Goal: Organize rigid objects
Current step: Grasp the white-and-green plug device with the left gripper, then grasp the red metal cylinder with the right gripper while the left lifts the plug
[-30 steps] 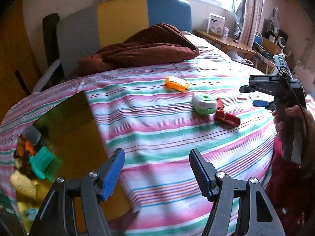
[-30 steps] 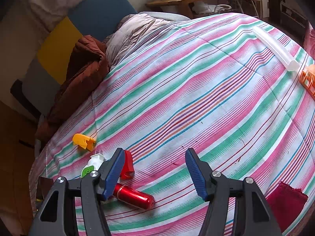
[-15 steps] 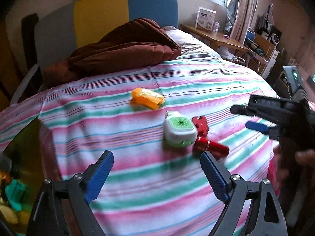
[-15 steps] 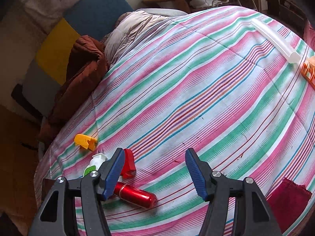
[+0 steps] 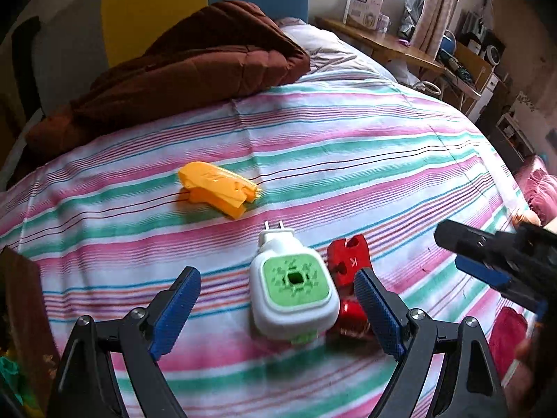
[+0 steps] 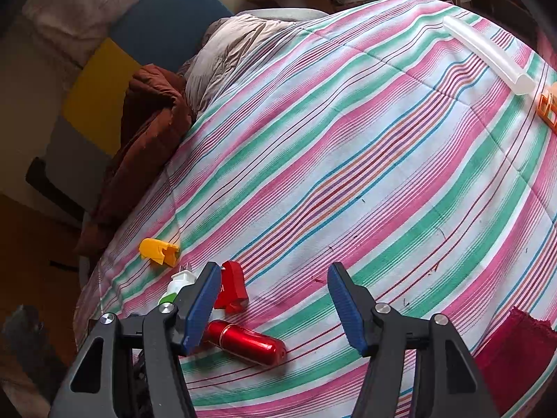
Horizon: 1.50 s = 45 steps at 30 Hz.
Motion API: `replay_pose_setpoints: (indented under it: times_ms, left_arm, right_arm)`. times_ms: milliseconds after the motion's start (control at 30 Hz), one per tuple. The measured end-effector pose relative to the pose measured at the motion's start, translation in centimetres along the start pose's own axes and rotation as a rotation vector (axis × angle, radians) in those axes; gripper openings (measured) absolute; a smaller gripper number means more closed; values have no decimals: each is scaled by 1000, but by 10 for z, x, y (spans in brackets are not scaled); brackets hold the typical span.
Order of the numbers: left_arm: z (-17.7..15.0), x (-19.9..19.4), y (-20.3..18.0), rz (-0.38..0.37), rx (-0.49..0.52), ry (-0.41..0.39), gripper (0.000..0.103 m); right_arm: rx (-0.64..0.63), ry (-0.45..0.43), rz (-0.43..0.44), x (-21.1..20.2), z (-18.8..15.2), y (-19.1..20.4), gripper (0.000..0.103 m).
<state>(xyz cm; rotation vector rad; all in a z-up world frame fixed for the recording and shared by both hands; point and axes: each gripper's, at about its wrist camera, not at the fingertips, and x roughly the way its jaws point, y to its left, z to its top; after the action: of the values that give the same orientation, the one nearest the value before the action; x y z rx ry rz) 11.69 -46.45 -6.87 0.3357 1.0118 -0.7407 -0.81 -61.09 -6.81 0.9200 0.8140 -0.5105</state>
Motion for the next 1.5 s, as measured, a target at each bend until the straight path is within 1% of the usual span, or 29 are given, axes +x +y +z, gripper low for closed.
replay_pose_setpoints:
  times_ms: [67,100,133,167,200,267,367,500,600,667,767,800,867,933,1067,1133,1200,1233,1333,1467,1500]
  left_arm:
    - [2,10,0,5,-7,20,90]
    - [2,16,2,-4,-14,35,81]
    - [1,20,4,-21,-20,51,56]
    - [-2,23,6,-41,-31,70,53]
    - [-7,21,9,-48,-42,60,52]
    - [-18,13,11,-33,-24,27,52]
    - [-45,-3,16,-30,-19,-1,52]
    - [-88,-30,17,-19,16,-49,52]
    - [-126,-52,19,-22,32,-118,52]
    - [-148,-63,23,-26,17,-155,52]
    - [-166,-75,24,-29,20,-172,52]
    - [-171,-78,23,-27,37,-186,52]
    - [-178,-82,23,-14,60,-200,52]
    - [-181,-83,27,-29,43,-200,52]
    - [-180,-83,32,-49,19,-197,52]
    - [-183,-85,34,-53,17,-198,52]
    - [-183,-84,35,-56,12,-188,53]
    - [-183,-82,36,-59,4,-173,52]
    - [-185,-82,36,-57,0,-173,52]
    - [-184,-82,36,-57,-7,-166,52]
    - [-184,-81,36,-57,-6,-164,52]
  right_arm:
    - [-9,3,-1,1,-1,2,64]
    - [-10,3,-1,1,-1,2,64]
    - [-12,3,-4,1,-1,2,64]
    - [-14,3,-8,2,-1,2,64]
    - [-14,4,-10,3,0,2,64]
    - [-13,7,-9,4,0,1,64]
    - [-22,4,-18,4,0,2,64]
    - [-28,8,-26,6,-1,1,64]
    - [-26,18,-37,9,-1,-1,64]
    - [-25,24,-48,12,-1,-3,64]
    - [-29,35,-60,15,-2,-4,64]
    - [-30,40,-58,16,-3,-4,64]
    - [-38,49,-51,19,-4,-3,64]
    - [-56,61,-43,21,-6,0,64]
    - [-129,90,10,26,-12,15,64]
    - [-169,116,40,29,-16,24,64]
    - [-210,164,72,36,-21,32,64]
    - [-229,181,68,39,-24,36,64]
    - [-309,197,10,45,-33,46,64]
    - [-355,216,-20,51,-38,51,64]
    - [-386,225,-36,53,-41,55,62]
